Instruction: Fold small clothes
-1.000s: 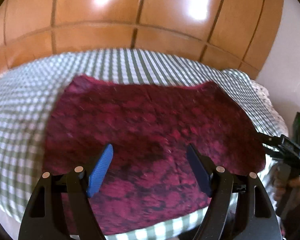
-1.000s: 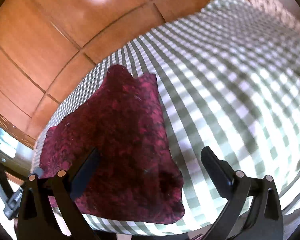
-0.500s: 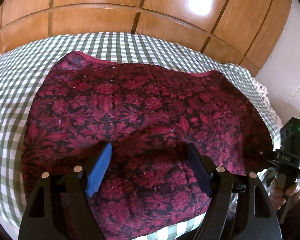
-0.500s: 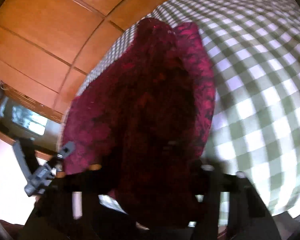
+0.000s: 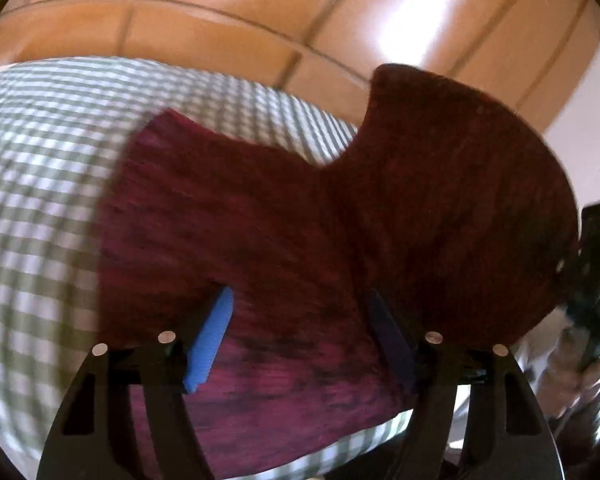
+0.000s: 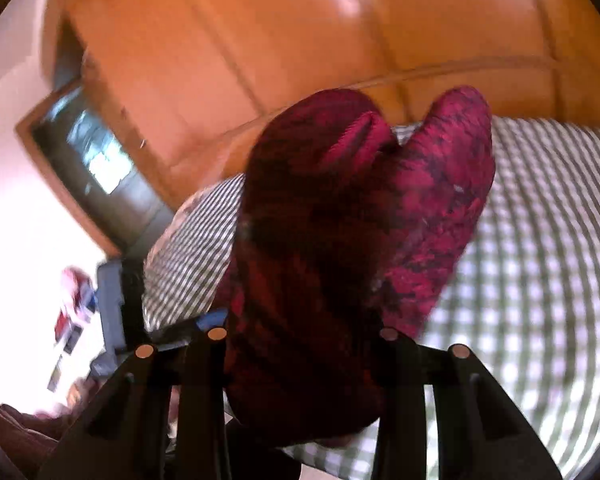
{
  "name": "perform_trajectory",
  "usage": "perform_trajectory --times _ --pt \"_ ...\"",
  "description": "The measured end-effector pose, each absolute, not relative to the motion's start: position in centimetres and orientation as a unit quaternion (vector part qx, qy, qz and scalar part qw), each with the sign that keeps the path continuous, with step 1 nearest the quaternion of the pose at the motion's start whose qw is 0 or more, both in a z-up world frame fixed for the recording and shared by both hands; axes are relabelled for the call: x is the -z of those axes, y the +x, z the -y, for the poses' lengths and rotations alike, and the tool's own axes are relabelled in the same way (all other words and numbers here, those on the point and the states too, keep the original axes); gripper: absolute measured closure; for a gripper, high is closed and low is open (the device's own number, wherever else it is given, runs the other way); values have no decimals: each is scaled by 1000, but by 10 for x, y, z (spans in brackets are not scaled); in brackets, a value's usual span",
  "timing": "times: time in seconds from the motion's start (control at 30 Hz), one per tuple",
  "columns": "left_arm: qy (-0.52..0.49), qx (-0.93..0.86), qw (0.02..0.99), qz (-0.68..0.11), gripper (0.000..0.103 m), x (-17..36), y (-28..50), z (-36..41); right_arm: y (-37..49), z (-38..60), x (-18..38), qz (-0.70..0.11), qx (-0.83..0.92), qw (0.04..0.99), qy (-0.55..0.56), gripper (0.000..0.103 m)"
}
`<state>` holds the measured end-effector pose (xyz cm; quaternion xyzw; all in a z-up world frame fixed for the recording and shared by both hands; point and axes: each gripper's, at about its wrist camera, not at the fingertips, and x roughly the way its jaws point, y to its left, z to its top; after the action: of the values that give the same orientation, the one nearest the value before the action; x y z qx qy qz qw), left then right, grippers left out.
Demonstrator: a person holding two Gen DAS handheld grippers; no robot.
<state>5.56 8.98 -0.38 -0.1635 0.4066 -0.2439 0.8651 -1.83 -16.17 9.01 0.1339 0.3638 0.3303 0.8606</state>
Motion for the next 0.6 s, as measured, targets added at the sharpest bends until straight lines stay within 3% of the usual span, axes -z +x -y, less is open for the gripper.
perform_trajectory --times 0.3,0.5,0.6 --pt "-295 222 860 -352 35 -26 41 -217 -38 14 -61 -362 -361 852 -113 69" --pt "-308 286 837 -350 34 -38 54 -203 -66 -33 -35 -310 -329 856 -251 69" --pt "-291 309 828 -366 26 -43 70 -178 -74 -35 -28 -294 -323 858 -272 68"
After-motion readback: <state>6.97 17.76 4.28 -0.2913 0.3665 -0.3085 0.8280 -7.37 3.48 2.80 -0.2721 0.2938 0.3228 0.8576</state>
